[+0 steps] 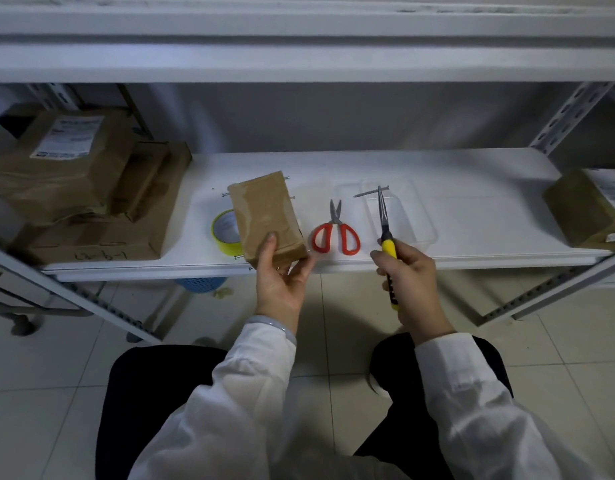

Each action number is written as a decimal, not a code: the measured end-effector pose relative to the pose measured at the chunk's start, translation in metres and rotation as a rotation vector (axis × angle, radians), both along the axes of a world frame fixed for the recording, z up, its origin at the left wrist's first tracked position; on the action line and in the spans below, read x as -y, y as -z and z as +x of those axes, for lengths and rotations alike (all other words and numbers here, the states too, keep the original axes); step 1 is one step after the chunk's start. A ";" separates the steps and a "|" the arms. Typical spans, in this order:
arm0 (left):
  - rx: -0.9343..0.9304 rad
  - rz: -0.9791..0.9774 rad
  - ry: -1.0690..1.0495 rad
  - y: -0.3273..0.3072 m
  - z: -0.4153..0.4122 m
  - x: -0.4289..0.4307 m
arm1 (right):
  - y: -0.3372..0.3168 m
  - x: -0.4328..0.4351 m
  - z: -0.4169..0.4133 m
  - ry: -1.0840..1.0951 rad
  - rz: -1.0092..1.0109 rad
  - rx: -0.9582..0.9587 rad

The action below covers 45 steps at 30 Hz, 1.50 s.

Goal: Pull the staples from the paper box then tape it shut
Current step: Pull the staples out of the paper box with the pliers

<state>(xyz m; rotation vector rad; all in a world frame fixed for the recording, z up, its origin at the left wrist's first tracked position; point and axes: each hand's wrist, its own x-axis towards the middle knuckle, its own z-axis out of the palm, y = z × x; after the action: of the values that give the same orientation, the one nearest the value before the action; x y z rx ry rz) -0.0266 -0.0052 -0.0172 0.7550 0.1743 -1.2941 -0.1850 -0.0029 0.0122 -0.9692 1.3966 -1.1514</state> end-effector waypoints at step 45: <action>0.093 0.000 0.098 -0.013 0.009 0.000 | 0.027 -0.011 0.043 -0.346 0.089 -0.242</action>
<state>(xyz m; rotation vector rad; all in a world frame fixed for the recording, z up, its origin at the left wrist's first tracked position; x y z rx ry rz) -0.0172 -0.0050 -0.0038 0.8304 0.0628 -1.3486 -0.1424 0.0084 -0.0152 -1.2600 1.3869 -0.7270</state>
